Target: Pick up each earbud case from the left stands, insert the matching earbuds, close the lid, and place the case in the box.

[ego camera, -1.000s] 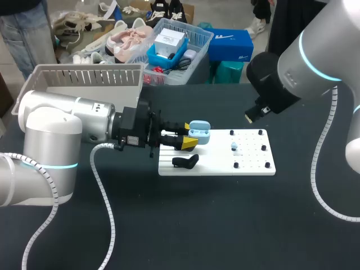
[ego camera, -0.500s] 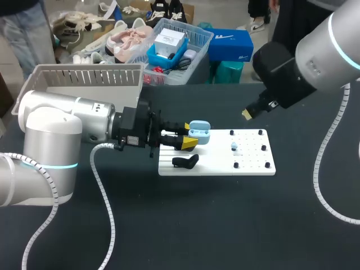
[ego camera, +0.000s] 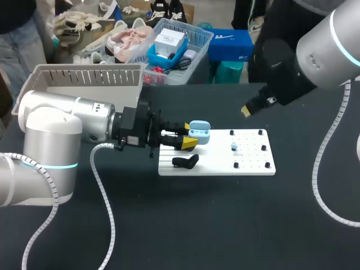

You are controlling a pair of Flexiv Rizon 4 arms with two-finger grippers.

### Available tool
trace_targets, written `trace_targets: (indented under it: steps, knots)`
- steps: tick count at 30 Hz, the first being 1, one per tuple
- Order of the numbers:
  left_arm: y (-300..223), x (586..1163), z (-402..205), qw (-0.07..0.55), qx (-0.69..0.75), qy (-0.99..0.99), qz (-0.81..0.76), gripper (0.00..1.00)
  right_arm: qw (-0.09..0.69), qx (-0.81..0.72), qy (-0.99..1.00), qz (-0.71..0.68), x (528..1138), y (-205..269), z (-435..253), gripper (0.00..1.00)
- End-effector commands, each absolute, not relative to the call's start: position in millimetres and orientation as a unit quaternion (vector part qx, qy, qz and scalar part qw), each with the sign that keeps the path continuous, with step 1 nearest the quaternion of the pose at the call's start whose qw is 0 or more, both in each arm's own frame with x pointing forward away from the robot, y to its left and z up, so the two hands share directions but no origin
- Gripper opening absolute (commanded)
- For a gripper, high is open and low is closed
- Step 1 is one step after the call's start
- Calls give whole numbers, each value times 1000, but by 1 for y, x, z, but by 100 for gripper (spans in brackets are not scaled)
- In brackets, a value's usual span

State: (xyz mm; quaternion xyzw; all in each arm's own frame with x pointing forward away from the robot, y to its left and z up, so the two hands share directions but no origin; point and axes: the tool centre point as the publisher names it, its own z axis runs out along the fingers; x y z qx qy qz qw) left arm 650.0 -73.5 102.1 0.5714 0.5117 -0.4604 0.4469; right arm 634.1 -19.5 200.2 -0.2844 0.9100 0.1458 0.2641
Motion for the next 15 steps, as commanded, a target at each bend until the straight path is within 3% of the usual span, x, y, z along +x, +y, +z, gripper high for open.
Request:
trace_targets:
  steps: [1,15]
  knots:
    - [-74,649,102,449,571,513,-459,0,255,-252,926,115,618,-12,202,0]
    - [-74,649,102,449,571,513,-459,0,236,-202,949,48,587,17,208,0]
